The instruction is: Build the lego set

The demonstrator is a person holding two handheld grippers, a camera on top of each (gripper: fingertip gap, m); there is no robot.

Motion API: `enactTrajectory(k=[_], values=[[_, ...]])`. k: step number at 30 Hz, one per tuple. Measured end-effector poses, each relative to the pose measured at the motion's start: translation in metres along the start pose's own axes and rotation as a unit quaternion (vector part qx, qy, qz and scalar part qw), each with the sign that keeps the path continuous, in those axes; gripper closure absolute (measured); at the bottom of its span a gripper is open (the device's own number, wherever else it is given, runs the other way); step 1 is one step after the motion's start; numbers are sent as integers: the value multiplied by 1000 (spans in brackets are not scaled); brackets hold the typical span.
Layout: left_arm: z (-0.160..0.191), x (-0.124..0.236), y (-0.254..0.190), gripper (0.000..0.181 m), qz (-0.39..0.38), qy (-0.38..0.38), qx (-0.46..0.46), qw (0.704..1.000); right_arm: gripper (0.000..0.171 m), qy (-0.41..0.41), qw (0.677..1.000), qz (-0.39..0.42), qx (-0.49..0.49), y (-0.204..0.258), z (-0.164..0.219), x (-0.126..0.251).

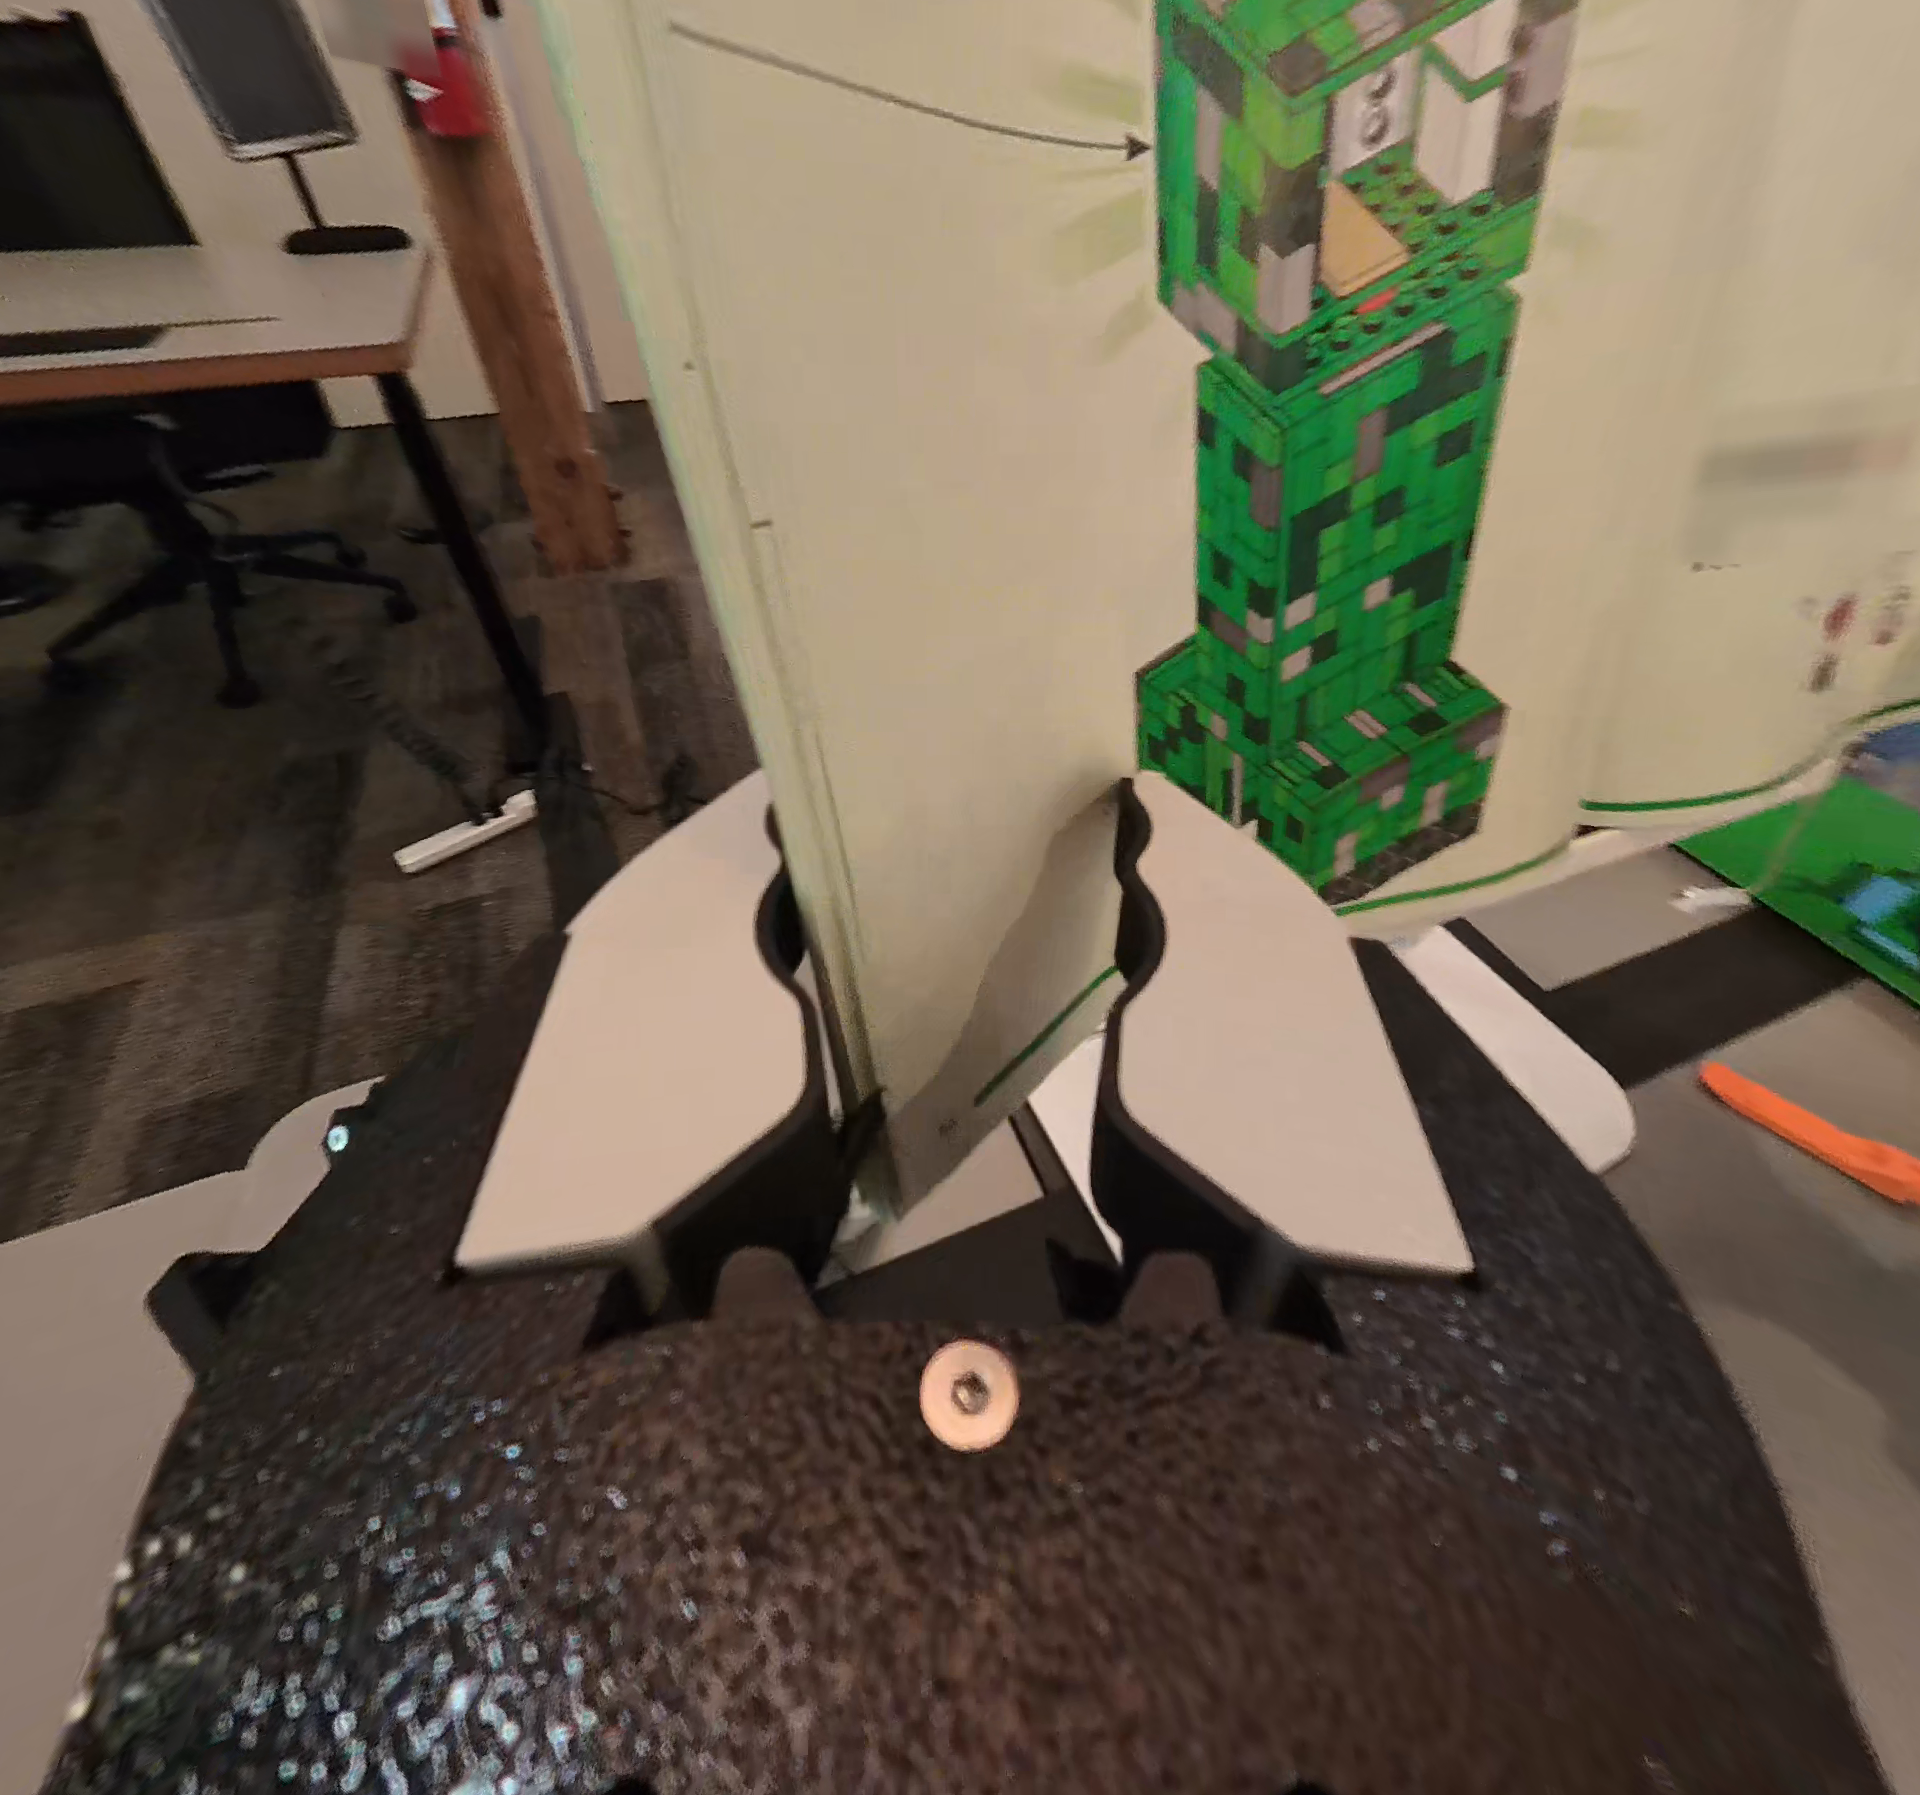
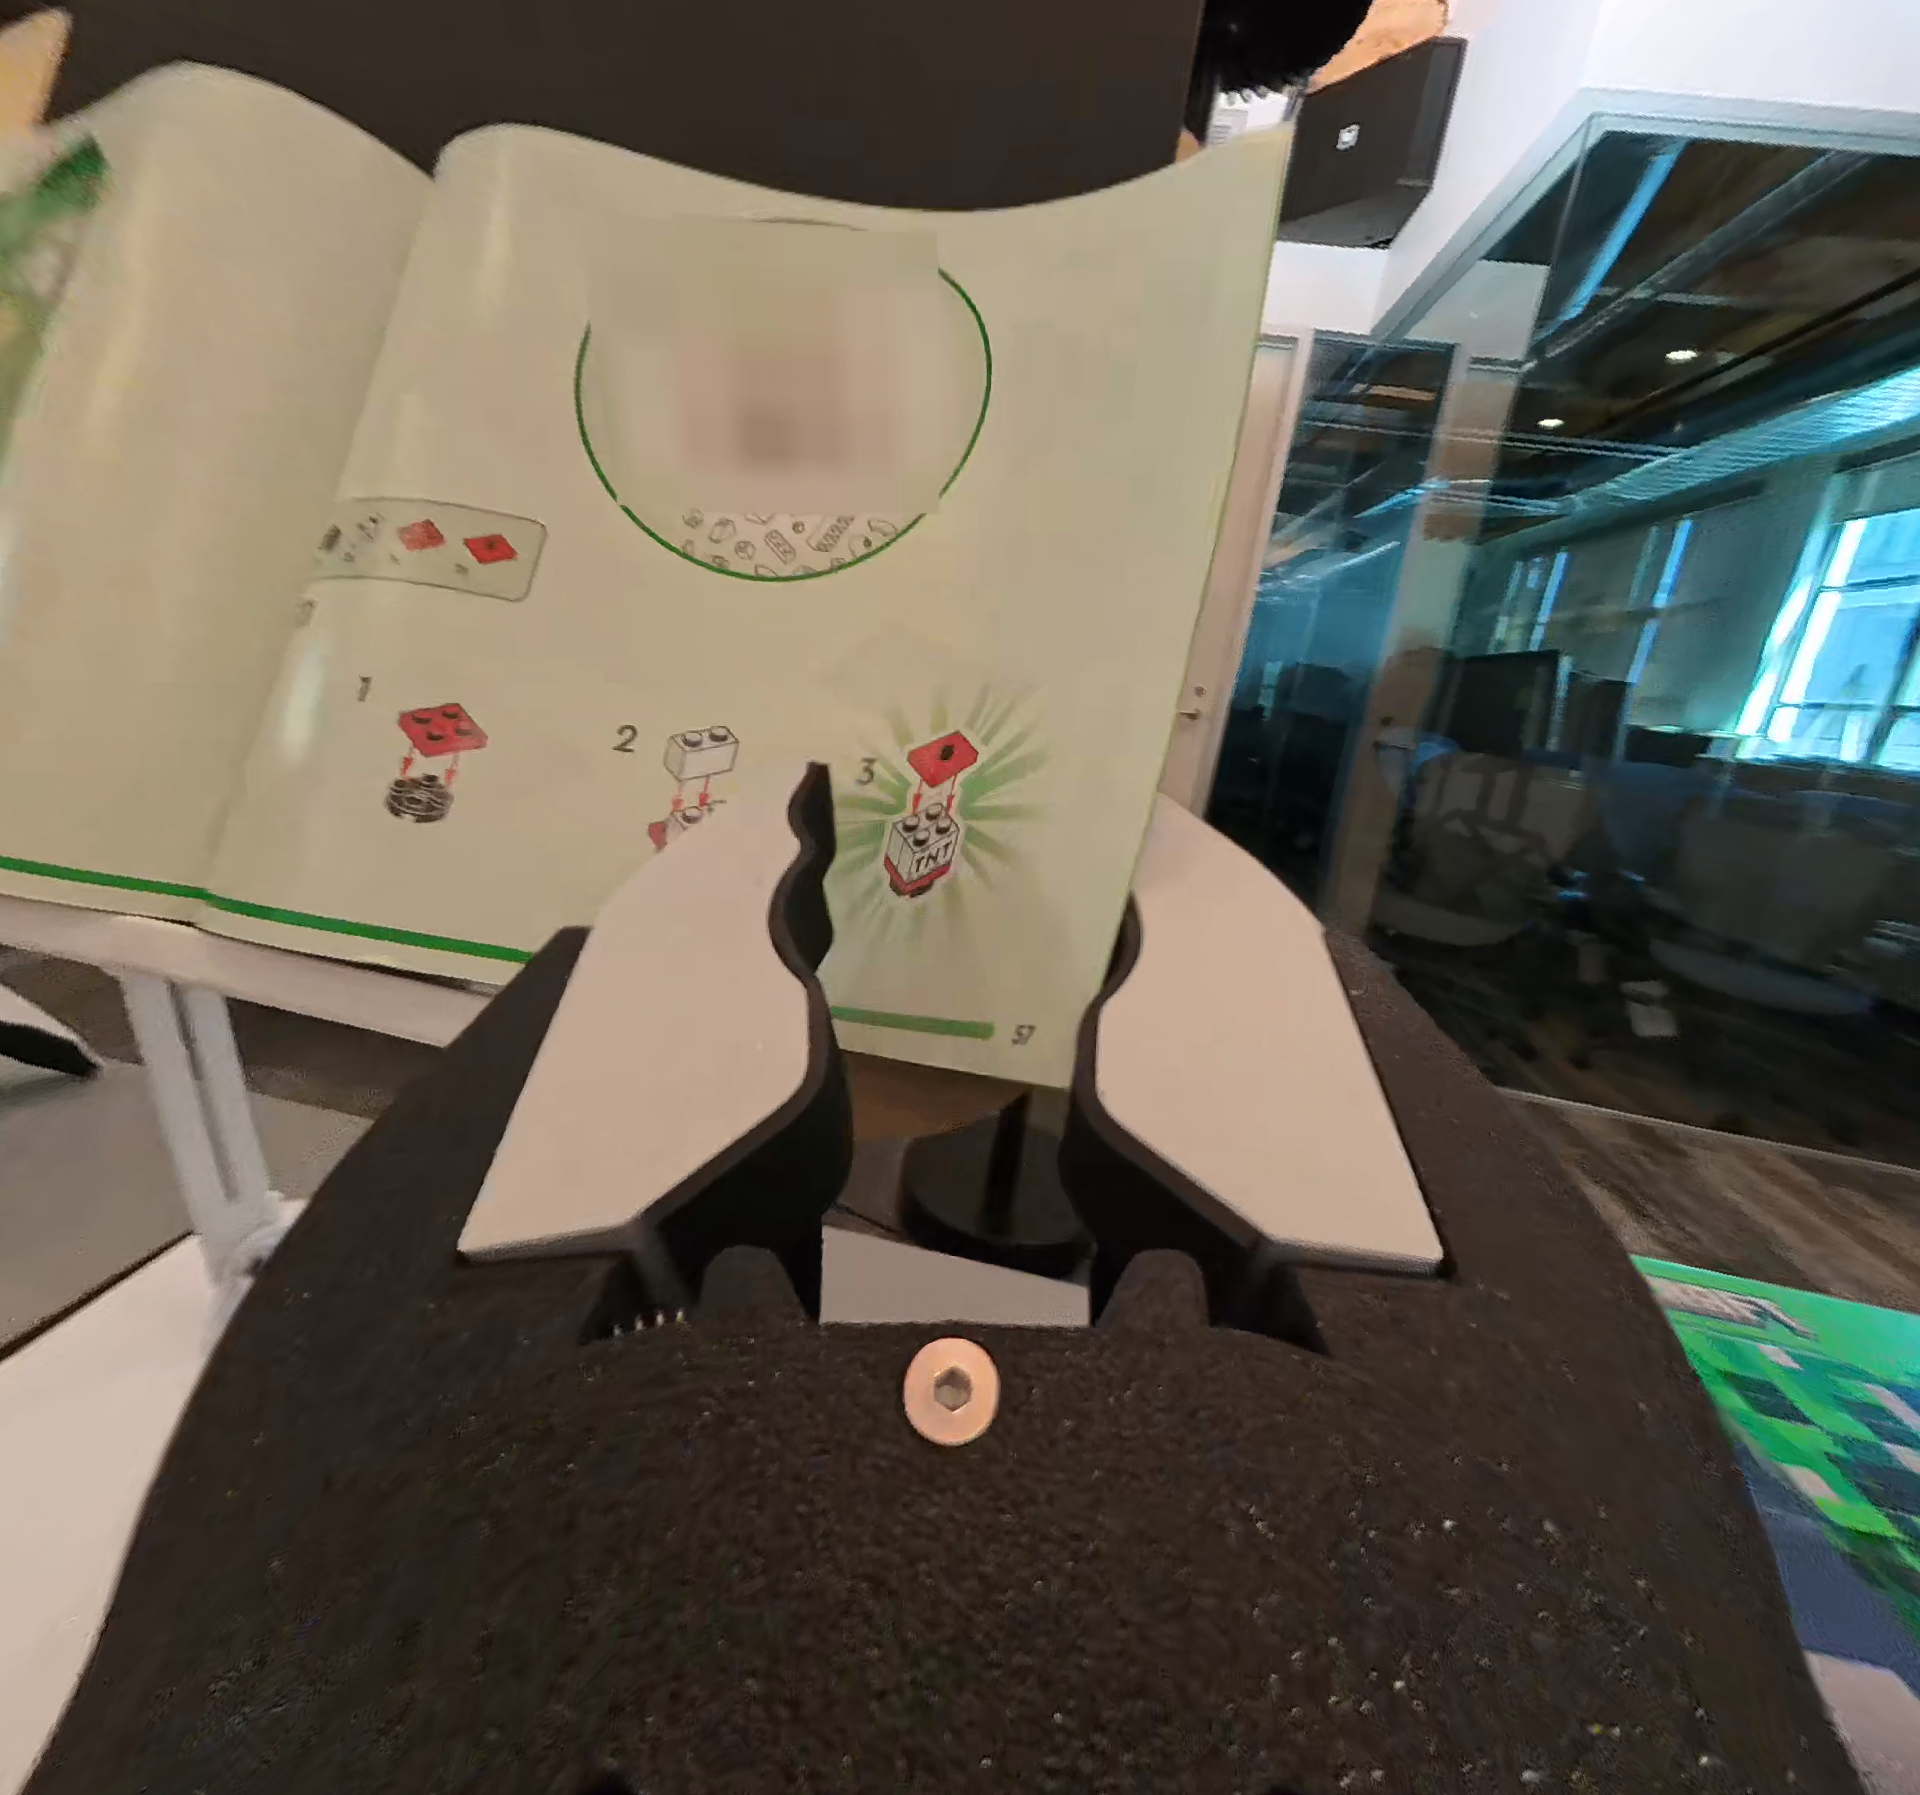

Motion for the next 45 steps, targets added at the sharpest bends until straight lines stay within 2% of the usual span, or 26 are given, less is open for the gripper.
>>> enactTrajectory(k=[3, 6, 13, 18, 21, 25, 29, 31, 34, 36, 39, 45], values=[[0, -1, 8, 107, -45, -4, -10, 999, 109, 16, 999, 28, 29, -3, 0, -2], [-2, -1, 14, 100, -89, -13, -29, 996, 102, 26, 997, 52, 51, -8, -1, -3], [-5, 5, 20, 90, -135, -31, -44, 989, 95, 65, 991, 110, 37, -31, 9, 3], [-7, 34, 39, 101, -202, -81, -71, 974, 106, 39, 982, 176, 50, -54, -16, 26], [-5, 62, 38, 106, -192, -100, -89, 972, 110, 5, 987, 160, 12, -49, -47, 43], [2, 119, -4, 108, -110, -146, -89, 979, 111, -14, 997, 41, -59, 1, -67, 87], [43, 183, -84, 113, 25, -145, -69, 987, 115, 12, 989, -118, -88, 80, -45, 162], [70, 210, -130, 117, 99, -131, -61, 985, 115, 23, 981, -170, -87, 109, -32, 199], [107, 239, -194, 118, 182, -110, -85, 973, 116, 38, 977, -188, -94, 131, -17, 232], [126, 252, -225, 118, 207, -108, -114, 966, 116, 44, 976, -187, -100, 137, -11, 245], [137, 266, -244, 124, 206, -155, -110, 960, 118, 23, 980, -187, -62, 138, -20, 253], [154, 280, -257, 128, 276, -152, -84, 945, 126, 19, 978, -206, -27, 143, -16, 252]])
Point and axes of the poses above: each gripper's, where its closed fingertips meet, x back along the fingers, z out of its underside, y = z × x across the jaws, the point moved 3 cm from there along x, back along the fingers, and after that the axes turned 4 degrees about -z, right-handed, at the moved point
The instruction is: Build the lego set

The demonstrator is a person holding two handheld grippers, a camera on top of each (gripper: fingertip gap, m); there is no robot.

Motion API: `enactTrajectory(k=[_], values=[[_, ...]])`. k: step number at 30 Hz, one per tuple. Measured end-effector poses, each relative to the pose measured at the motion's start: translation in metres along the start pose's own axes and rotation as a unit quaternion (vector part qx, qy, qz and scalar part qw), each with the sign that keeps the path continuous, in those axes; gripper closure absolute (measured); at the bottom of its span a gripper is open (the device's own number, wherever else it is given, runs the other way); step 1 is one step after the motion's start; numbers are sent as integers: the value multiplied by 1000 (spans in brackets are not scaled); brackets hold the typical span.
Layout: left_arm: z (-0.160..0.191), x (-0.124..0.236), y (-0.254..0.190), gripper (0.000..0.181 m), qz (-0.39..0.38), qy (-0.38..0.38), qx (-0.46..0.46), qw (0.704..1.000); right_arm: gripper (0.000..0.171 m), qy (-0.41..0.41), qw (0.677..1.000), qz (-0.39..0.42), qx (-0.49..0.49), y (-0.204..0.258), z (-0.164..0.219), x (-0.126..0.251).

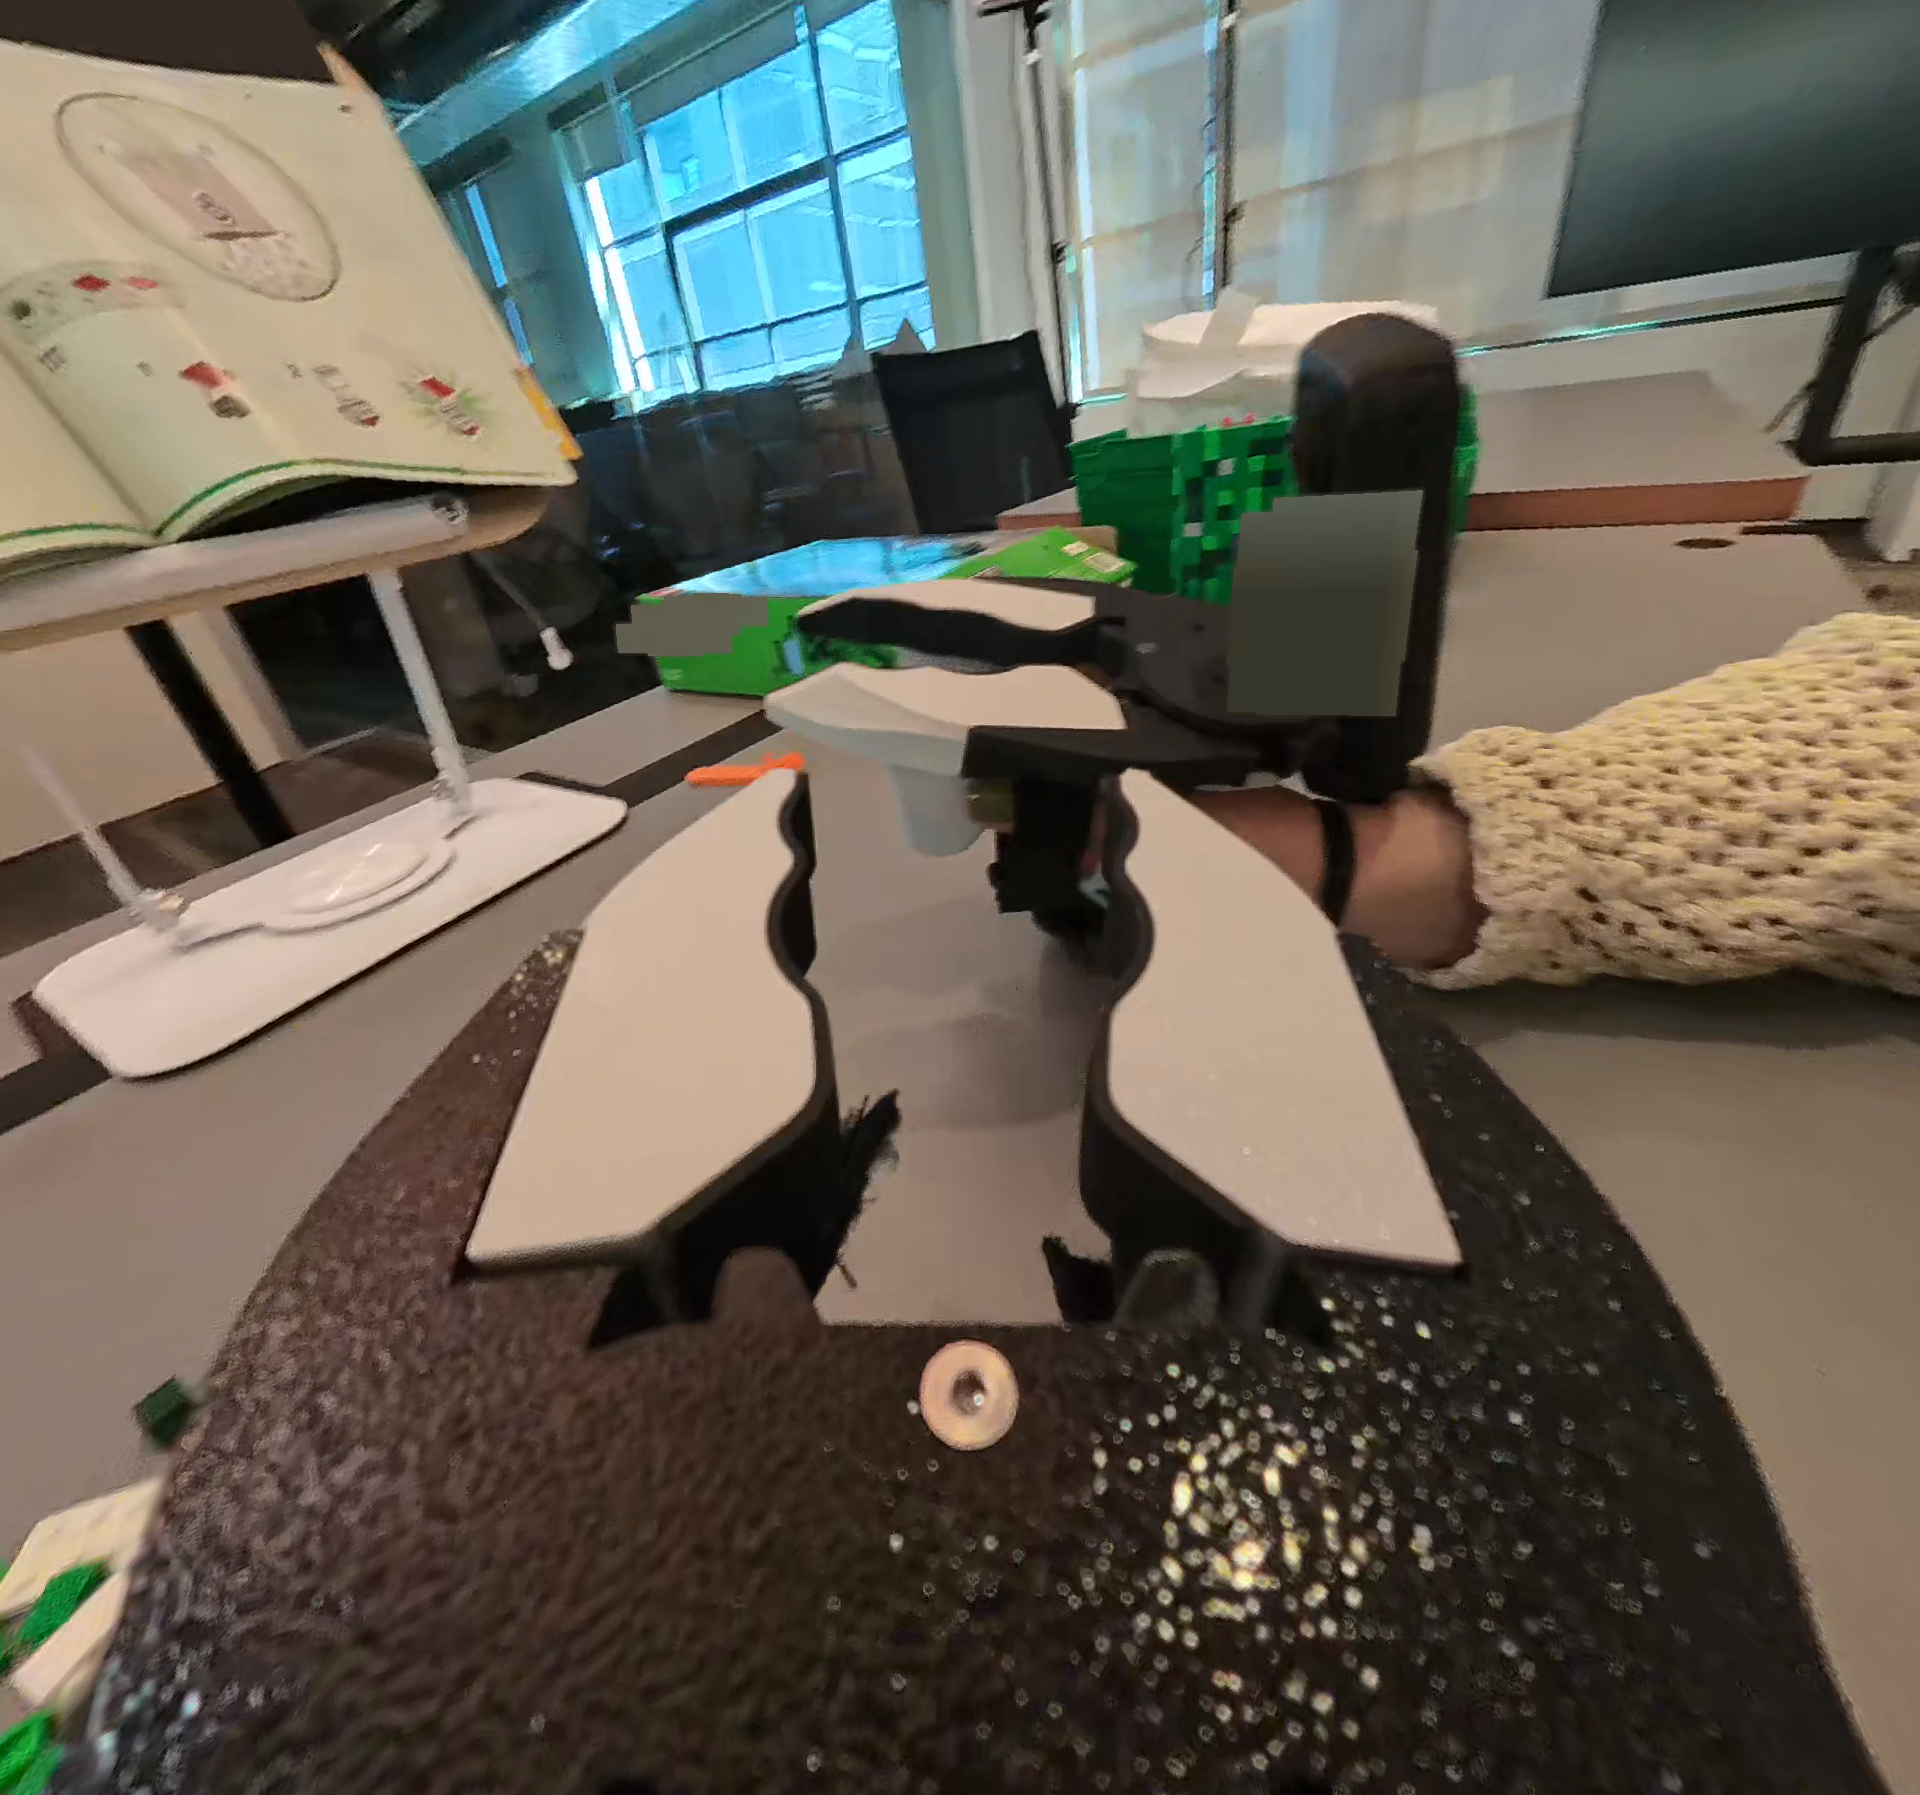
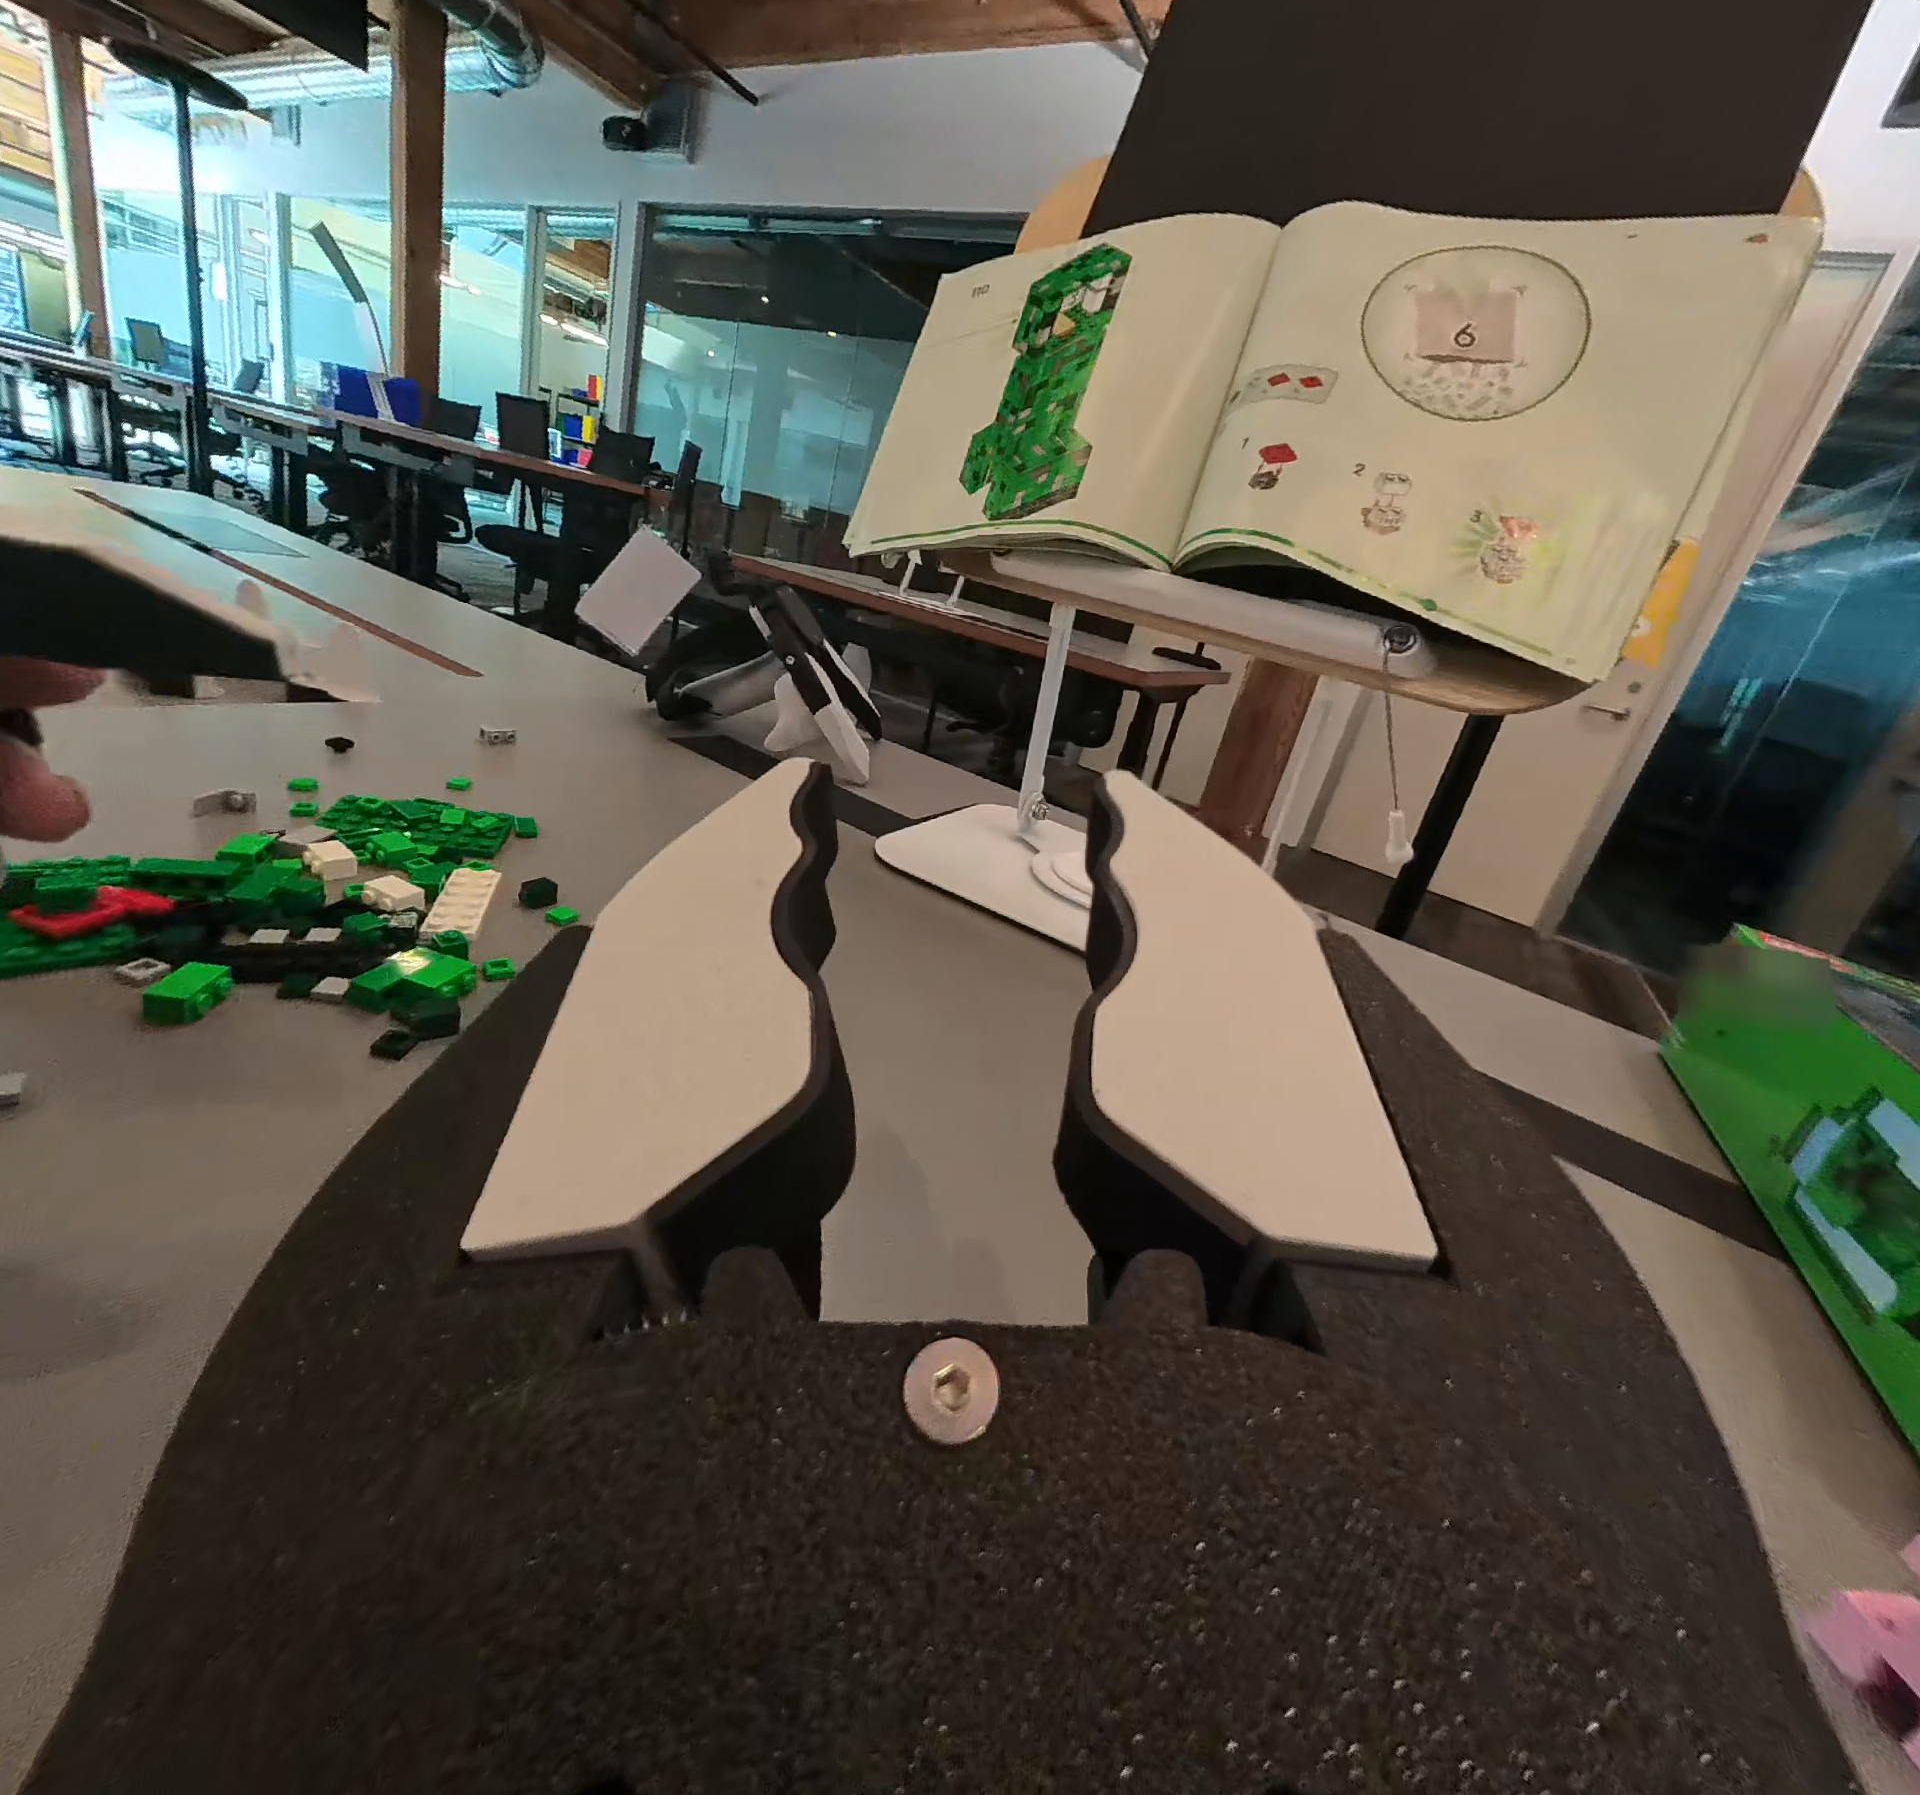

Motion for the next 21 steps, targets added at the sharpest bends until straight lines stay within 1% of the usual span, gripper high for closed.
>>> enactTrajectory(k=[5, 9, 13, 17, 21], values=[[4, 0, -11, 135, 34, -14, -36, 999, 131, -4, 1000, -6, -17, -3, 1, 1], [9, -1, -15, 143, 62, -8, -14, 998, 136, -8, 999, -5, -35, -6, 1, 2], [12, -1, -13, 163, 76, -6, 5, 997, 141, -7, 999, -9, -34, -5, 1, 2], [12, -1, -9, 165, 73, -9, 25, 997, 143, -5, 1000, -17, -25, -2, 2, 1], [13, -1, -13, 168, 79, -7, 9, 997, 145, -6, 999, -24, -24, 0, 2, 1]])
Point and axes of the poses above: each gripper's, where its closed fingertips meet, x back along the fingers, z out of its underside, y = z × x across the jaws, the point moved 3 cm from there along x, back along the fingers, and after that the axes turned 4 degrees about -z, right-handed, at the moved point
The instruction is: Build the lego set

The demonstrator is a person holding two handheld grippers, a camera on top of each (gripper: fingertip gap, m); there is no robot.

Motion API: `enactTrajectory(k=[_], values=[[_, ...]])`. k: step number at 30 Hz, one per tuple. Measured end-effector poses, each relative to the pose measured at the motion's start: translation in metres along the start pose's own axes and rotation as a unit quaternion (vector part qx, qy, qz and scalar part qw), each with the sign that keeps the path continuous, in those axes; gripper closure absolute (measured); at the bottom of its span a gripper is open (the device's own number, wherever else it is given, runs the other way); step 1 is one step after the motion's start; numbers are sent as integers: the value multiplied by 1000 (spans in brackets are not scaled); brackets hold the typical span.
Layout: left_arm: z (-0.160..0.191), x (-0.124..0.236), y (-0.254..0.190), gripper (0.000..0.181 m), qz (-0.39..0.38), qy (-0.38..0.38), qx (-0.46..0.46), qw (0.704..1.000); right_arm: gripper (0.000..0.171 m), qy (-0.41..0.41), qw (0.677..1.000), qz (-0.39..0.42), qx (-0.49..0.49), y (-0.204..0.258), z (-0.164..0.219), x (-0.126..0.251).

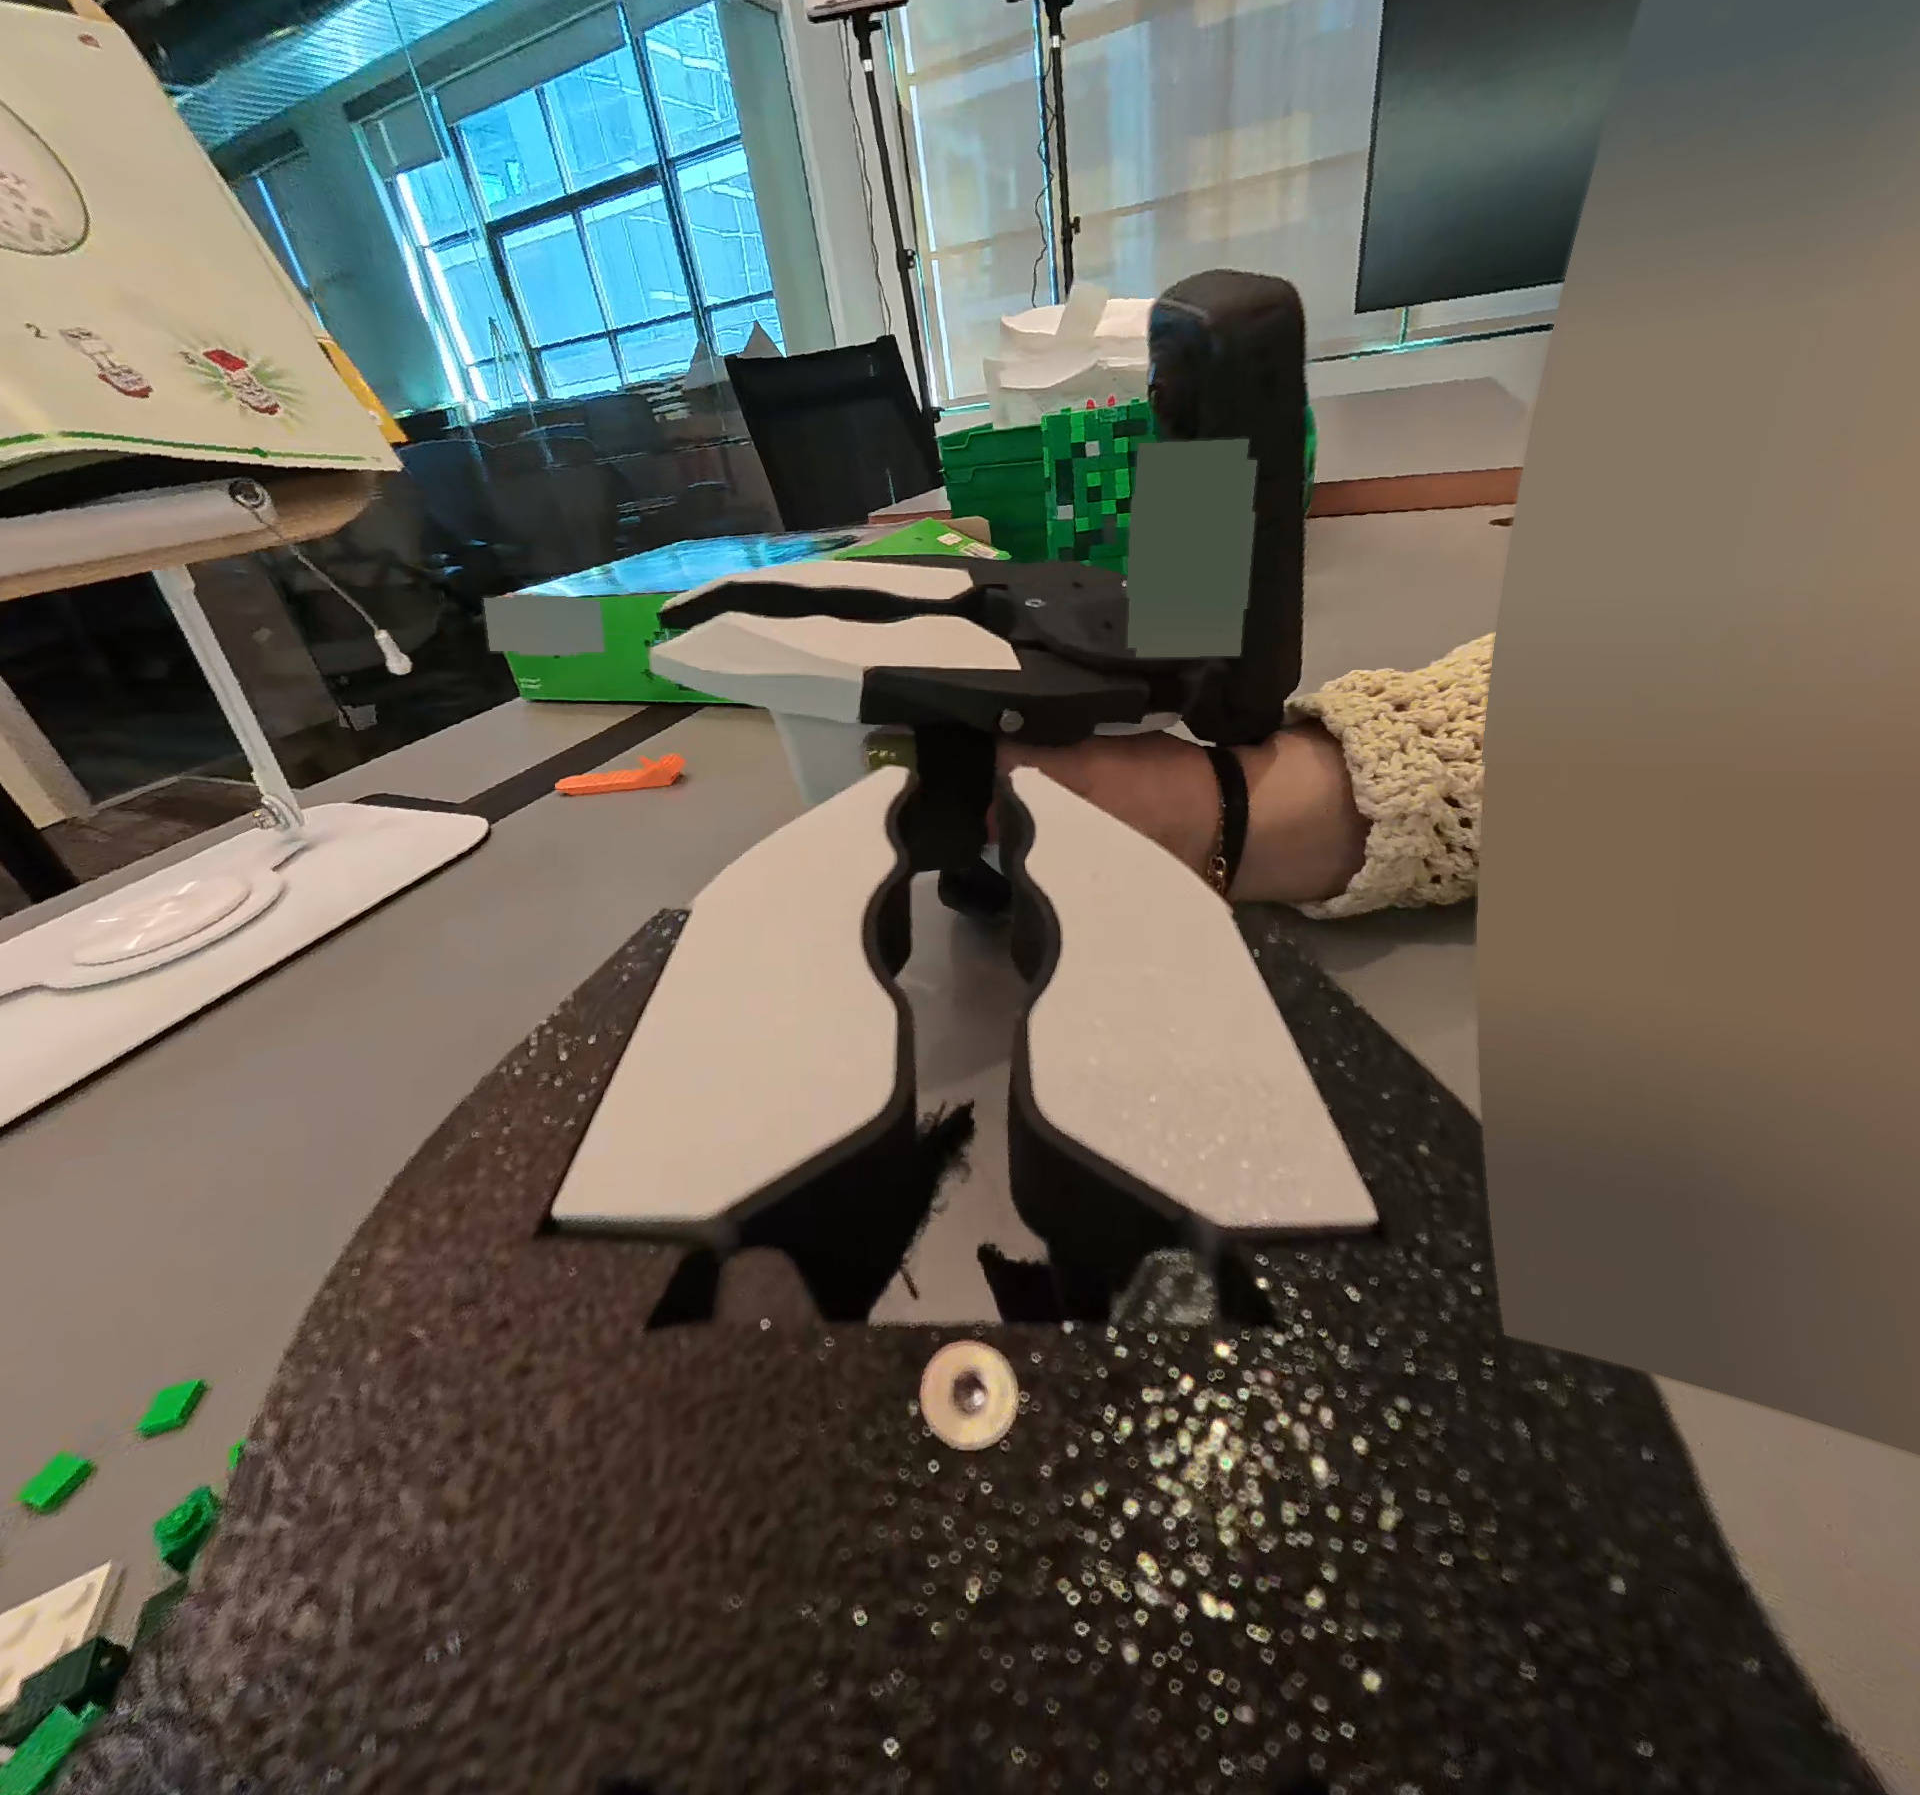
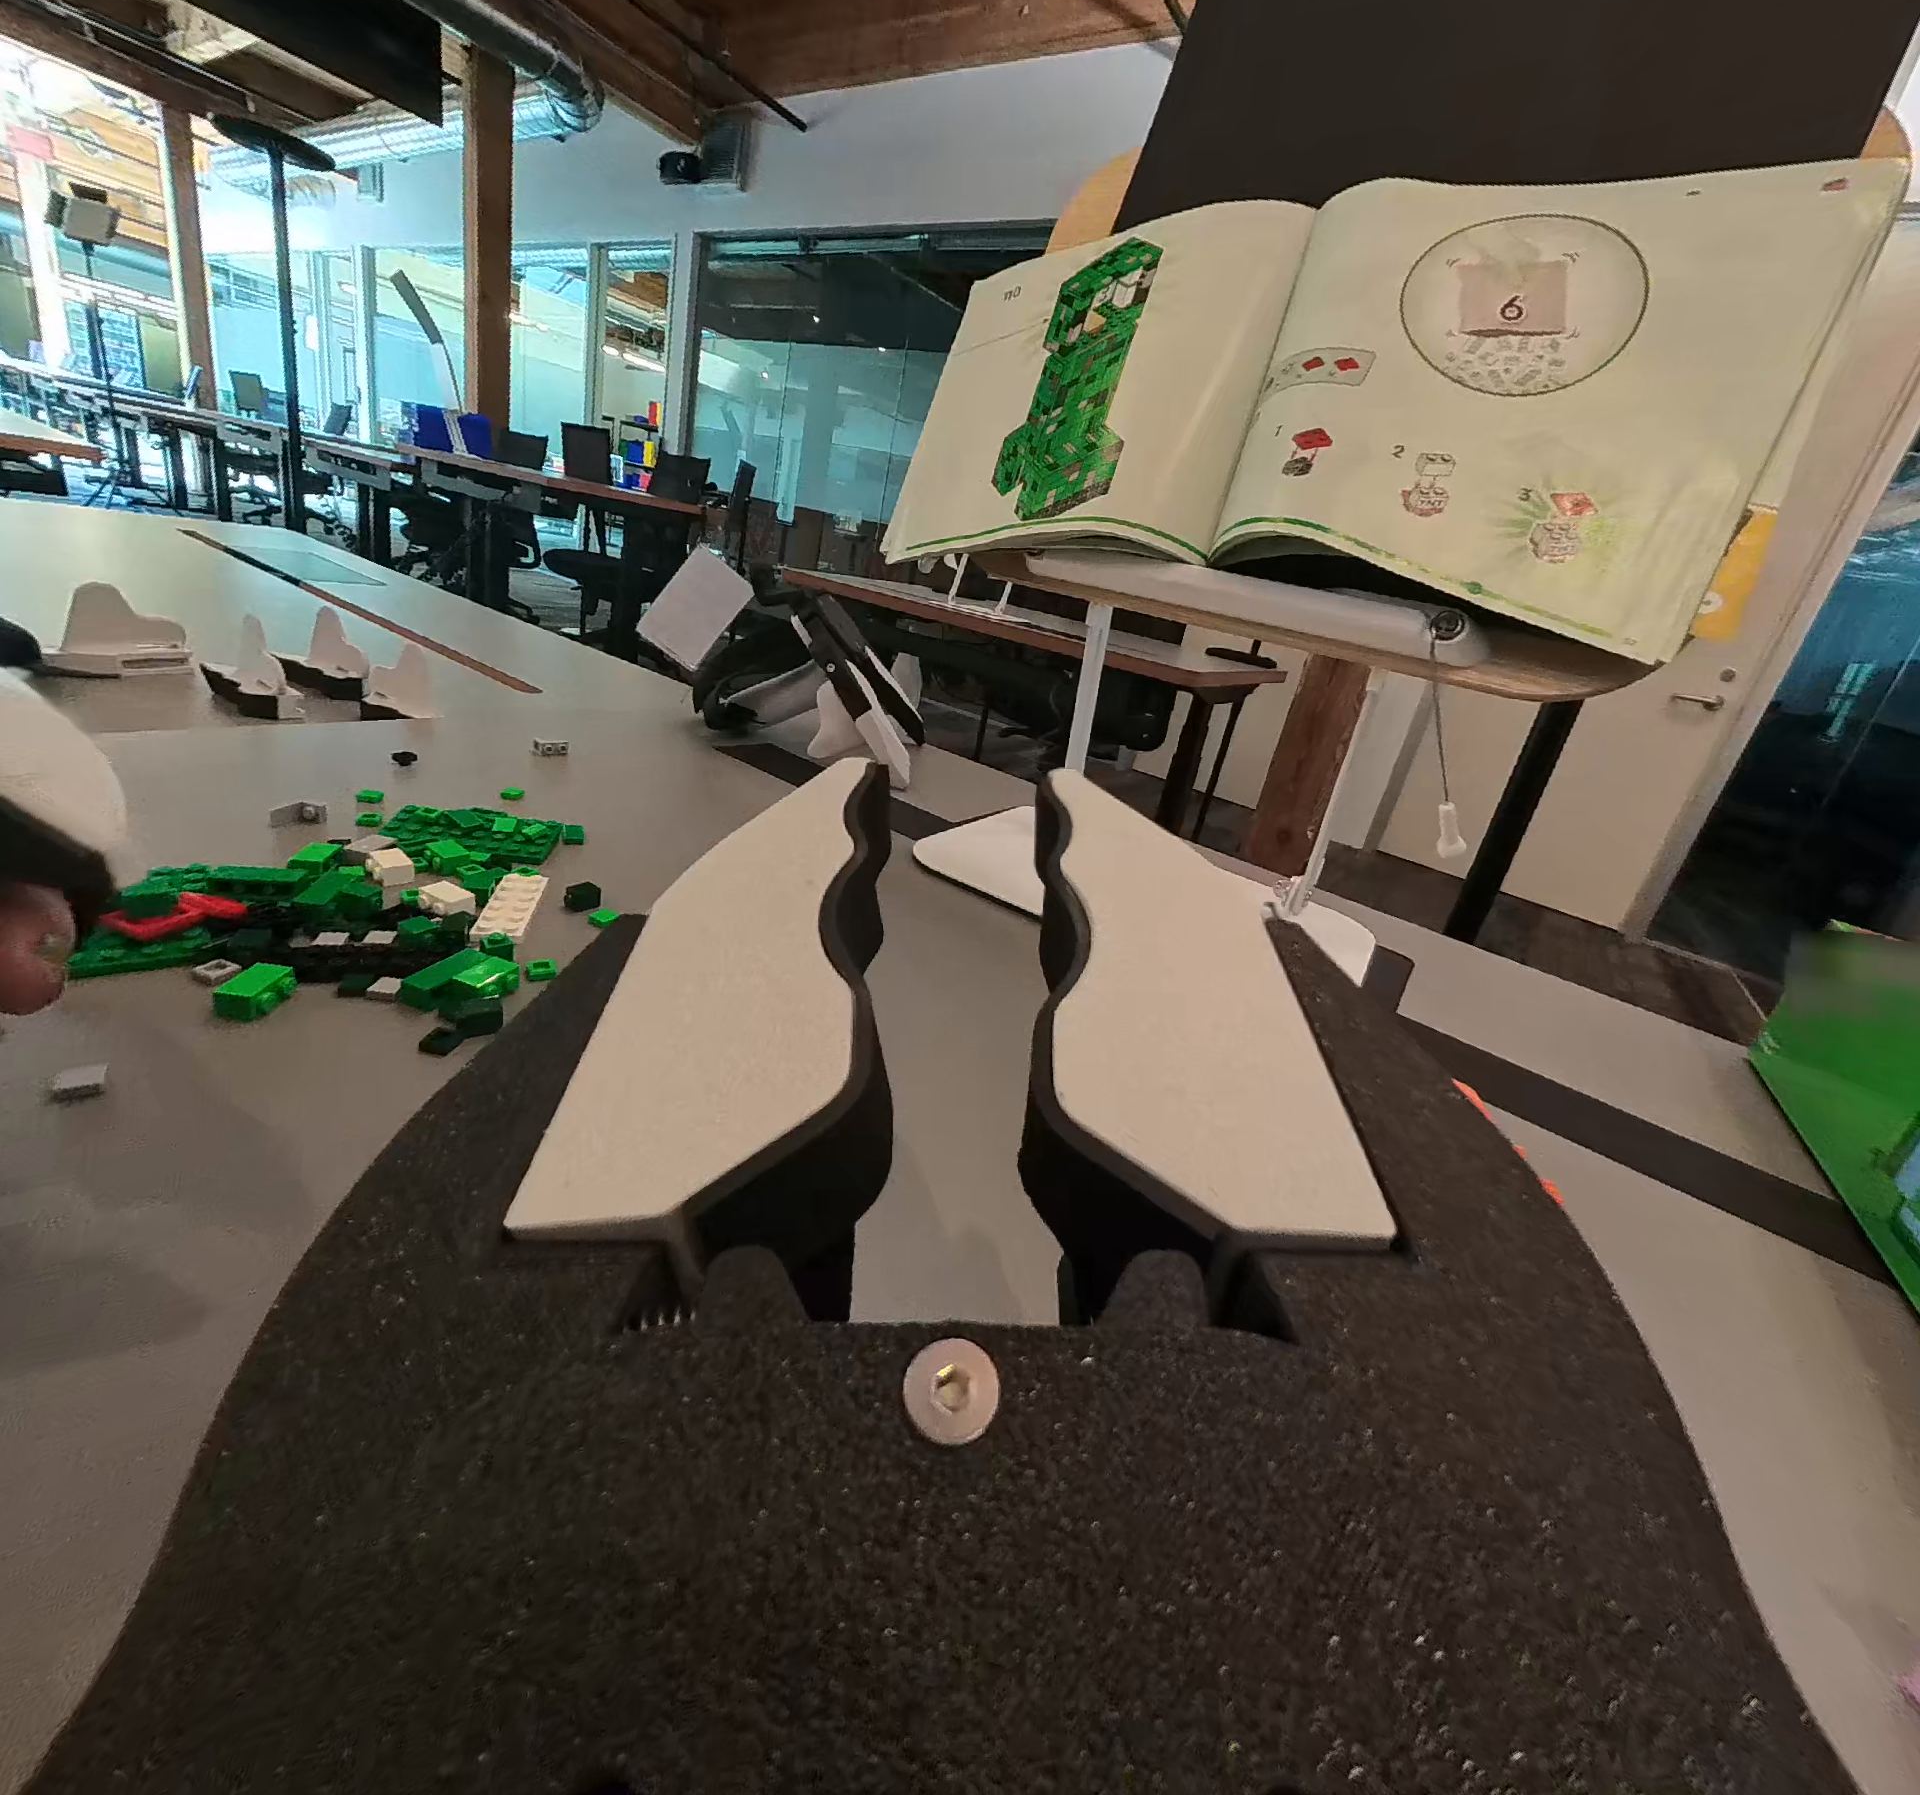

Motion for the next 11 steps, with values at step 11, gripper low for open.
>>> enactTrajectory(k=[11], values=[[2, 14, -62, 181, 73, 46, -74, 994, 171, 32, 991, -133, -3, 30, 3, 0]])
Point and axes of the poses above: each gripper's, where its closed fingertips meet, x back along the fingers, z out of its underside, y = z × x across the jaws, the point moved 3 cm from there along x, back along the fingers, and after that the axes turned 4 degrees about -z, right-handed, at the moved point
